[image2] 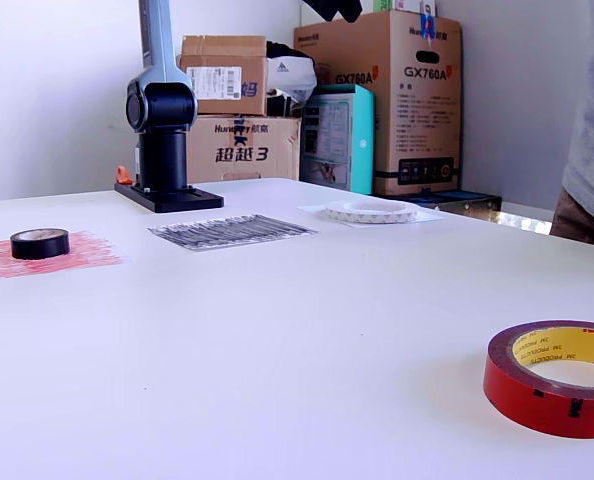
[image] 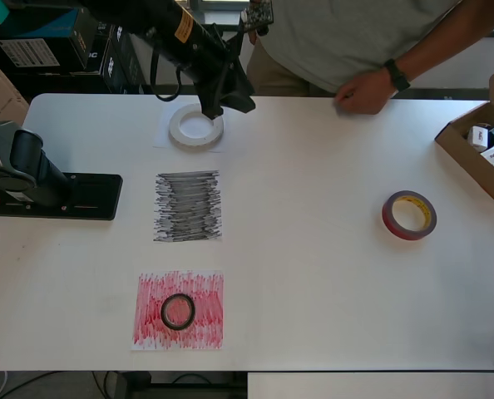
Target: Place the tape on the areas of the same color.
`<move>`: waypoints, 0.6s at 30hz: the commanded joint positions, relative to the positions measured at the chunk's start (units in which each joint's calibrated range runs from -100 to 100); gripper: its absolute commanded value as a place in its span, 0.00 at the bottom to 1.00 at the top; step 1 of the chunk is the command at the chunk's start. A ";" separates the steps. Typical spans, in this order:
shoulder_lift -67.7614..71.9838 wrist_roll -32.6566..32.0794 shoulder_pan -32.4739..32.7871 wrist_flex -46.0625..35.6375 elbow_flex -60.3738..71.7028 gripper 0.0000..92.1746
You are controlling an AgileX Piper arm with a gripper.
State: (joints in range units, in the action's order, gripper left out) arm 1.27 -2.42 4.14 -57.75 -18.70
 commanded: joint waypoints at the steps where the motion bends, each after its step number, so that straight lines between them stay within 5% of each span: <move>1: -0.52 -0.45 -5.23 -0.50 -0.52 0.37; 18: -0.61 0.28 -10.20 -0.58 0.12 0.37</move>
State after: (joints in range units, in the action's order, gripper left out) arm 0.06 -2.38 -6.36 -57.92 -18.70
